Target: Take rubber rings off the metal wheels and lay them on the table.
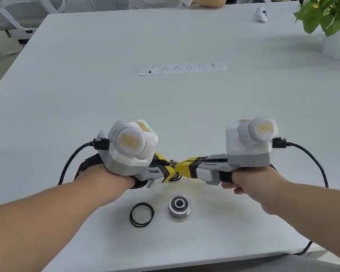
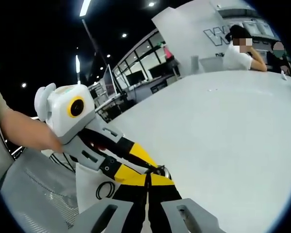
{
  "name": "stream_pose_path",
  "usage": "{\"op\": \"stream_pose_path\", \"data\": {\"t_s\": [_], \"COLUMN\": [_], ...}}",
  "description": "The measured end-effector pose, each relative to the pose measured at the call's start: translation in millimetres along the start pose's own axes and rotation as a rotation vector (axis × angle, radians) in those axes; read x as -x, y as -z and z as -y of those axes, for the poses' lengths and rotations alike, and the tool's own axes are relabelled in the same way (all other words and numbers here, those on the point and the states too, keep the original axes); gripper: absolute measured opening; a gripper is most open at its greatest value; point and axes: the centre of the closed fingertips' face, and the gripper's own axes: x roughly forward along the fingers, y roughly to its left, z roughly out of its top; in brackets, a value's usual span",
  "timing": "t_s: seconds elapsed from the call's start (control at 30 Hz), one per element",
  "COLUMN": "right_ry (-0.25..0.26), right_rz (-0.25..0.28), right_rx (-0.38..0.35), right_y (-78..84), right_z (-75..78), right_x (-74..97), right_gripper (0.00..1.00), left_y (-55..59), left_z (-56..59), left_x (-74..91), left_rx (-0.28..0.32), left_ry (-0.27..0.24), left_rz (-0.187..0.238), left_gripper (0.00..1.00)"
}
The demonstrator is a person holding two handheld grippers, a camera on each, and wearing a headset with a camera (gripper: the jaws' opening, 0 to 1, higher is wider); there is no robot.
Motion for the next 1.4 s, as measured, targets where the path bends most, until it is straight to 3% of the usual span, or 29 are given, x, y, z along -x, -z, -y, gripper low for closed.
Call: {"op": "stream_pose_path", "data": {"t_s": [0.37,0.77,0.93,1.2,1.4], "right_ry": [-0.047,-0.013,-0.012,-0.005,-0.006], "right_rz": [0.013,0.009,0.012,0.032,0.04], "right_rx": [-0.059,-0.042,-0.041,-0.049,-0.047], "right_y": [0.2,-0.6,-1.5,-7.4,-9.5], "right_z": [-2.2,1.4,1.8,4.4,3.9], "right_x": [6.4,5.1,6.6,13.2,15.9], "right_gripper": [0.0,0.0,0.0,0.0,0.0], "left_y": [-0.8,-3.1,-6.9,-25.2,-28.3], "left_z": [0.7,1.5,6.4,16.6,25.1], "left_x": [0.2,5.8,14.0,32.1,46.0], "left_rx": [-0.006,-0.09,-0.089,-0.07,-0.066], "left_ry": [0.002,0.032,0.052,0.084,0.112], "left_rz": [0.0,-0.002,0.021,0.111,0.144], "left_gripper": [0.12,0.18,0.22,0.3,0.4]}}
